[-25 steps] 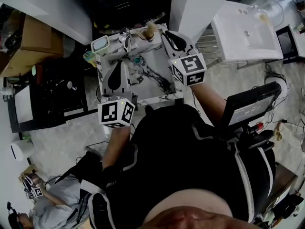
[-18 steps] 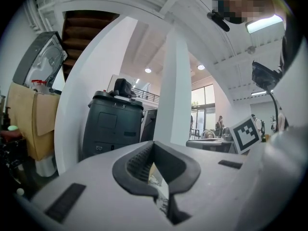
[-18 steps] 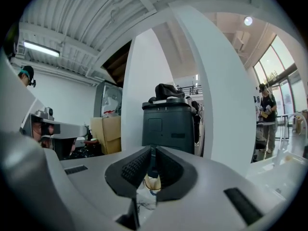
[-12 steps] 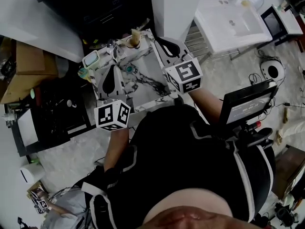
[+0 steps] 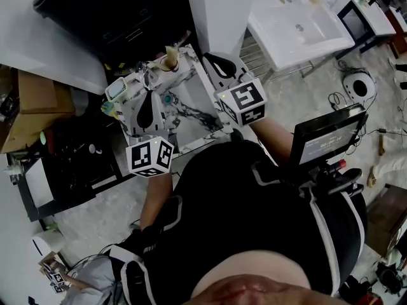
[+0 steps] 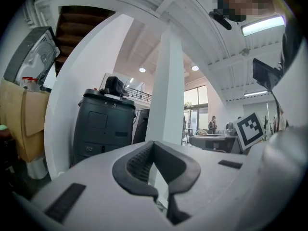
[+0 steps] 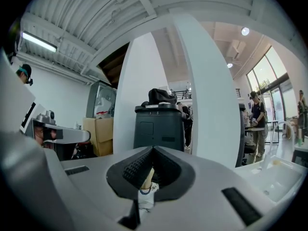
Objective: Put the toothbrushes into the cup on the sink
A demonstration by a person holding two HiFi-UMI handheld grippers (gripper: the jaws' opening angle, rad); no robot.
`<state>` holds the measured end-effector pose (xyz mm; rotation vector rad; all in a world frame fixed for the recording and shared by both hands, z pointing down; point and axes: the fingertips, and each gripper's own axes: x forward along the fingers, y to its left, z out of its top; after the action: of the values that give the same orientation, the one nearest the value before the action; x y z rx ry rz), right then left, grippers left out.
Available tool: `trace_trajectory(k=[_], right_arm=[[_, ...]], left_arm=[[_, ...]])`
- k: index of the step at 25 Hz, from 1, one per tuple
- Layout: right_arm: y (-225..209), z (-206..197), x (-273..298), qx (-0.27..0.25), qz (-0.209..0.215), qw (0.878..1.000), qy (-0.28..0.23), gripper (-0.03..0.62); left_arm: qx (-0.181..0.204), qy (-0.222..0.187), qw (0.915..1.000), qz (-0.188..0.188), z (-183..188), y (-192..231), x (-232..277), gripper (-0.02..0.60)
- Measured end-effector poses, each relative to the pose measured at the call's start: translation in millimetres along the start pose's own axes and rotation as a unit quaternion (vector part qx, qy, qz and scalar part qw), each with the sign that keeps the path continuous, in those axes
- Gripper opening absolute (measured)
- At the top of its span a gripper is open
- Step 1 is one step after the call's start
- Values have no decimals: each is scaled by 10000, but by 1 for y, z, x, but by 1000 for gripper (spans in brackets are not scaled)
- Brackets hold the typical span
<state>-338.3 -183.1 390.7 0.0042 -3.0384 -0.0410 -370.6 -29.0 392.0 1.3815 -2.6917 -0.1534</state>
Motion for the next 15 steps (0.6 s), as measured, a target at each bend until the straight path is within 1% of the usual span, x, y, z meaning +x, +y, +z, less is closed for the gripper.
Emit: trace_trajectory(k=[6, 15], right_arm=[[1, -2, -2, 56, 21, 10000, 32, 23], [1, 4, -5, 25, 96, 10000, -5, 23]], left_arm=[[33, -7, 10000, 2, 5, -2, 2, 6], [62, -28, 9999, 139, 8, 0, -1, 6]])
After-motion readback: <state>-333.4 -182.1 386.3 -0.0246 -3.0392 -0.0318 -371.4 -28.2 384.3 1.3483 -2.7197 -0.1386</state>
